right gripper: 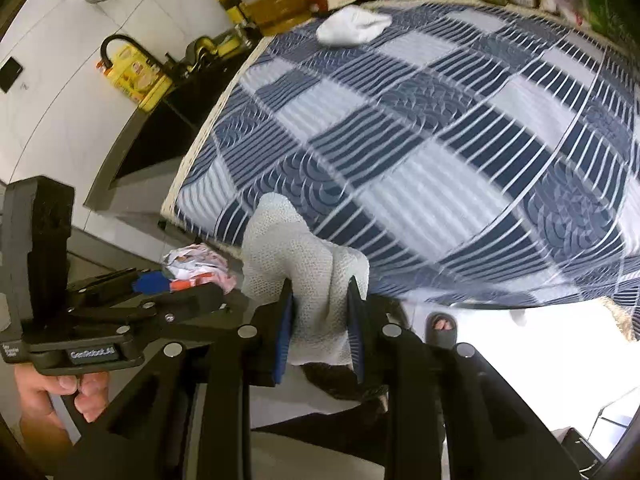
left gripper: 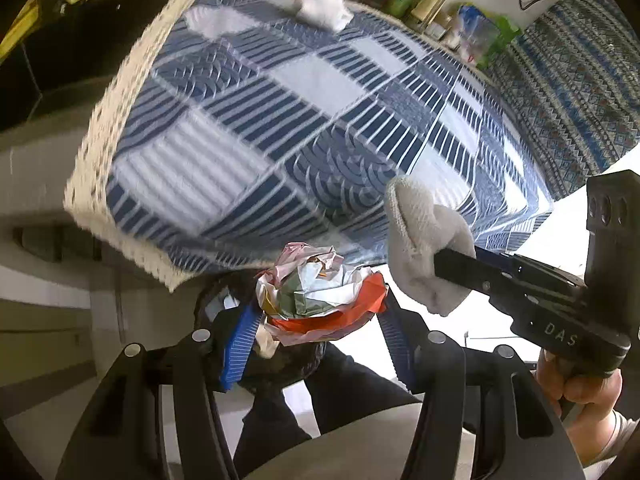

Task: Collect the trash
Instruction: 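Carry the foil wrapper and tissue down toward the black bin, then open both grippers over the bin to drop wrapper and tissue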

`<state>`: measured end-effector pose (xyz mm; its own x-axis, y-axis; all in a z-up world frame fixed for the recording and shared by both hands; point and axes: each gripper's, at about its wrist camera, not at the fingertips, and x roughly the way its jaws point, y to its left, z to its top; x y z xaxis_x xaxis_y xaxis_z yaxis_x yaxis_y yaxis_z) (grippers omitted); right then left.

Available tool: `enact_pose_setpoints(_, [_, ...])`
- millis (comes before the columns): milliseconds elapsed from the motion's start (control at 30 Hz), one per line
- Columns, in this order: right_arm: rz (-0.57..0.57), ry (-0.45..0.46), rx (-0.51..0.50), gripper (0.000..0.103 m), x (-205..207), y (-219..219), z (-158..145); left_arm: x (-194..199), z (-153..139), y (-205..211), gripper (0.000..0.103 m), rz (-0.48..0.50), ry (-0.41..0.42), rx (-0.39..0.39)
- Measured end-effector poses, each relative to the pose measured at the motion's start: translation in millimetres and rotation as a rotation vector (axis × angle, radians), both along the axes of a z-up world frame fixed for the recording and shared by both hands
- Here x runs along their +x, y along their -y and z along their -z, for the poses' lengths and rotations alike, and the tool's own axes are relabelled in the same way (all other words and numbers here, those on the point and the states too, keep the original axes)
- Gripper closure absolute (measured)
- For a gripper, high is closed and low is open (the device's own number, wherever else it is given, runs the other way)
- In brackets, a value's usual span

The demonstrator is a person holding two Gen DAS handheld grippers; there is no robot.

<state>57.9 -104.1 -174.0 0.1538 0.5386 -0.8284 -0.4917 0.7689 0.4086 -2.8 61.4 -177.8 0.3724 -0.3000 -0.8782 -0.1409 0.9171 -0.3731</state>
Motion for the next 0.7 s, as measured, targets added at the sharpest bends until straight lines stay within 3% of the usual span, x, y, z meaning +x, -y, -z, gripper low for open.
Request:
enact_pose_setpoints(300, [-0.039,-0.09,-0.05,0.077,-20,-2,46,-22,53,-3,0.047,-0.017,-0.128,-0.017])
enact_pose_setpoints(700, [-0.012,-0.233,-0.099,0.076,-28,10,107,-34,117,-3,0.047,-0.032,-0.276,-0.03])
